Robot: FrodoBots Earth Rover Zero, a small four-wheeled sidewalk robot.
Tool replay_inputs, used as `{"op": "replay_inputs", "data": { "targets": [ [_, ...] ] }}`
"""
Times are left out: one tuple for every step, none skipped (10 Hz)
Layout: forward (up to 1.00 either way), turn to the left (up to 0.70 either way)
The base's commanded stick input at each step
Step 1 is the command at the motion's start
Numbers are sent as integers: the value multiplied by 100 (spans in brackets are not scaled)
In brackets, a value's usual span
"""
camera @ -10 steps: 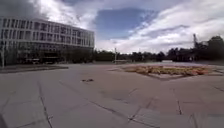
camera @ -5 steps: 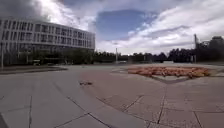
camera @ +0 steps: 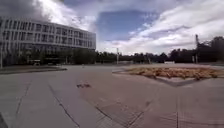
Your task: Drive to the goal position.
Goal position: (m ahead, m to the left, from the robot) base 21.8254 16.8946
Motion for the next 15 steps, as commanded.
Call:
{"op": "replay_inputs", "data": {
  "targets": [
    [70, 0],
    [70, 0],
    [70, 0],
    [70, 0],
    [70, 0],
    [70, 0],
    [70, 0],
    [70, 0],
    [70, 0],
    [70, 0],
    [70, 0],
    [70, 0],
    [70, 0],
    [70, 0],
    [70, 0]
  ]
}}
